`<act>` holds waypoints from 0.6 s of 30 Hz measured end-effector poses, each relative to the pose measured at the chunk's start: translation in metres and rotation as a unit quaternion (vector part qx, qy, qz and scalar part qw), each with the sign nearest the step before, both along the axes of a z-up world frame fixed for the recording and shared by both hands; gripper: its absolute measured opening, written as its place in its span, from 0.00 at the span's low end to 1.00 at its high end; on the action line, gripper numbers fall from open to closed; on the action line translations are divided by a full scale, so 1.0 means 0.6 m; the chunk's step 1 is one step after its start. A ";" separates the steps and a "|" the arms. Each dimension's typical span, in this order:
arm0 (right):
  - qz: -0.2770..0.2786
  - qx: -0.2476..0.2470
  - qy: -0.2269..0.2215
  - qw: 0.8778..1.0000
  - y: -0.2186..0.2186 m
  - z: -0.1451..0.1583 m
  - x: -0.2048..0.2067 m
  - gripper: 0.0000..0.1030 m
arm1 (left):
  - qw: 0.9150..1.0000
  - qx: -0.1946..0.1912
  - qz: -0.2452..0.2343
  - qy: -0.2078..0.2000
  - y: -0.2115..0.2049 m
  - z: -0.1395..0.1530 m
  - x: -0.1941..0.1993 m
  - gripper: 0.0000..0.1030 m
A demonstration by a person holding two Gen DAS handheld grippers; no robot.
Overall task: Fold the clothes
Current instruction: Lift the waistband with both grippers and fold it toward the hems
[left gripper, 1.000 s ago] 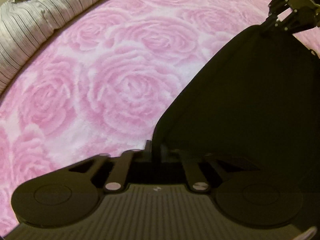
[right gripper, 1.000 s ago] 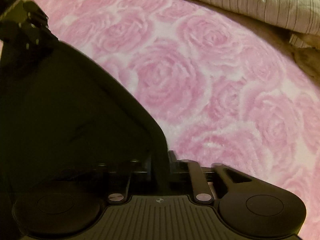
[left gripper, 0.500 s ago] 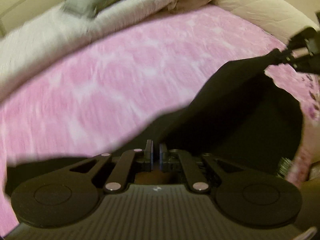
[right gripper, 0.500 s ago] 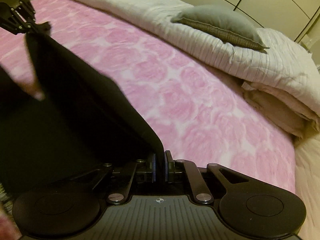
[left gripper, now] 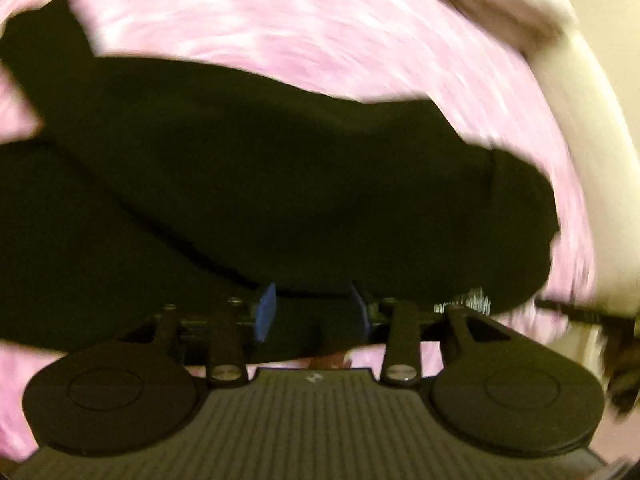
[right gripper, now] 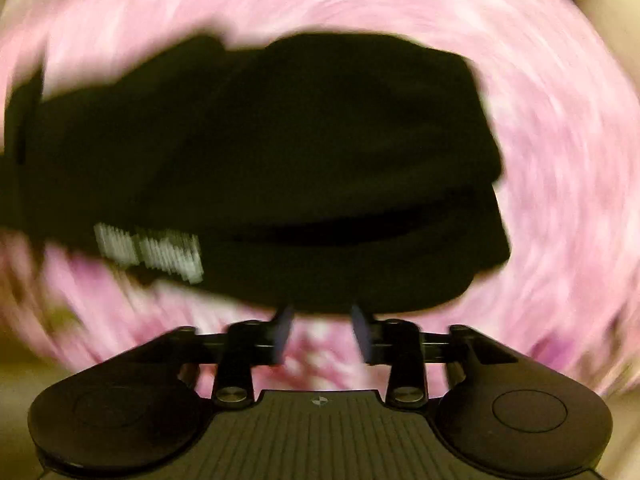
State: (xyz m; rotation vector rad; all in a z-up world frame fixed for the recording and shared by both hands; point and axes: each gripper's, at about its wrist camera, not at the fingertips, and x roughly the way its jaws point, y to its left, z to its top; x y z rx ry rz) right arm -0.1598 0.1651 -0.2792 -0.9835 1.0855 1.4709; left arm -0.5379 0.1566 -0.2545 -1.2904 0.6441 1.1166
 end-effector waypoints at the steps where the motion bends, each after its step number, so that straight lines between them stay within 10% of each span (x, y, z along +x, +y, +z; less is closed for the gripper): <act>1: -0.051 0.010 0.040 0.998 0.002 0.002 0.020 0.41 | 0.999 -0.004 0.037 -0.009 -0.003 -0.005 -0.012 0.34; 8: -0.315 0.064 0.238 0.917 0.001 -0.033 0.140 0.42 | 0.978 0.004 0.201 -0.060 0.016 -0.037 -0.064 0.36; 14: -0.390 0.090 0.276 0.874 0.014 -0.056 0.188 0.42 | 0.969 0.004 0.240 -0.053 0.052 -0.076 -0.067 0.38; 16: -0.404 0.095 0.277 0.866 0.020 -0.058 0.204 0.42 | 0.971 0.009 0.234 -0.047 0.056 -0.087 -0.063 0.34; 18: -0.413 0.098 0.283 0.860 0.029 -0.063 0.219 0.42 | 0.979 0.026 0.203 -0.019 0.062 -0.085 -0.052 0.00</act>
